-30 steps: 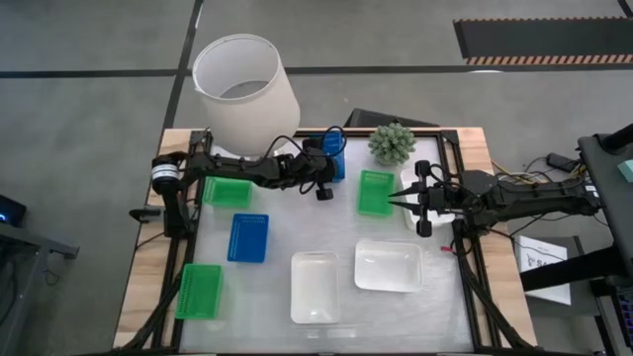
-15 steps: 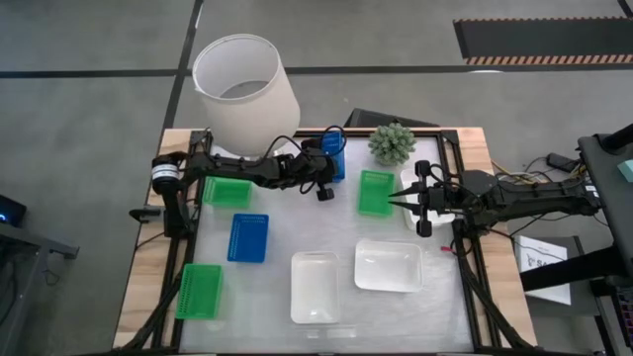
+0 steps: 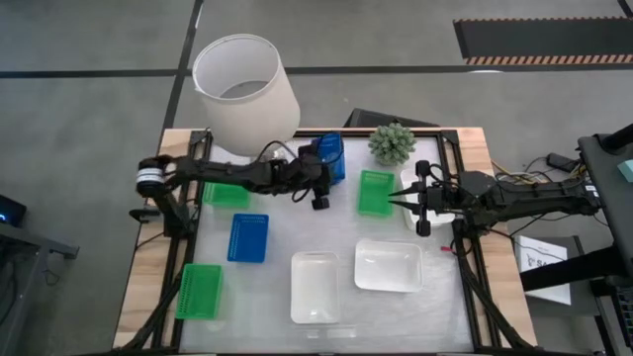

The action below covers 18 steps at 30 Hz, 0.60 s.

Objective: Stack baskets by color
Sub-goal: Stack the middle blue bin on the top blue bin

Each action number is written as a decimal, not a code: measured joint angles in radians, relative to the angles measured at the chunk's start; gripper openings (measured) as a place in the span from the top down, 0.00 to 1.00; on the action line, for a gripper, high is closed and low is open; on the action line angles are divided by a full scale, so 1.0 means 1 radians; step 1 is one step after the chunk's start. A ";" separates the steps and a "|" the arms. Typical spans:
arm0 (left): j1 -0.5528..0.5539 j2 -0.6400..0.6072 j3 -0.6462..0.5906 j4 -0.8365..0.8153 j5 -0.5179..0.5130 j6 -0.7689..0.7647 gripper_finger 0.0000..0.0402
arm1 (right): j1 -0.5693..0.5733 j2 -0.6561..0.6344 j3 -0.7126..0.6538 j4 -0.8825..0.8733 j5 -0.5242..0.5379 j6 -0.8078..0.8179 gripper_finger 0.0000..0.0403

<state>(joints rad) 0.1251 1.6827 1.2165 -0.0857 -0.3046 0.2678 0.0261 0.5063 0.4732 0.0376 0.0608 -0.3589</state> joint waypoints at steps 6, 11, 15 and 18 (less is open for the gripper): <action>-0.173 -0.129 -0.122 0.102 -0.030 -0.004 0.56 | 0.000 0.055 0.000 -0.014 0.120 0.071 0.86; -0.285 -0.216 -0.264 0.260 -0.047 0.008 0.56 | -0.001 0.155 0.042 -0.002 0.160 0.107 0.86; -0.328 -0.294 -0.379 0.378 -0.047 0.004 0.56 | -0.008 0.278 0.148 -0.045 0.158 0.079 0.86; -0.338 -0.346 -0.460 0.463 -0.050 -0.001 0.56 | -0.038 0.377 0.278 -0.165 0.145 0.043 0.86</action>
<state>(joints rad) -0.2128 1.3372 0.7565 0.3777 -0.3545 0.2669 -0.0123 0.8830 0.7513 -0.1270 0.2058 -0.3163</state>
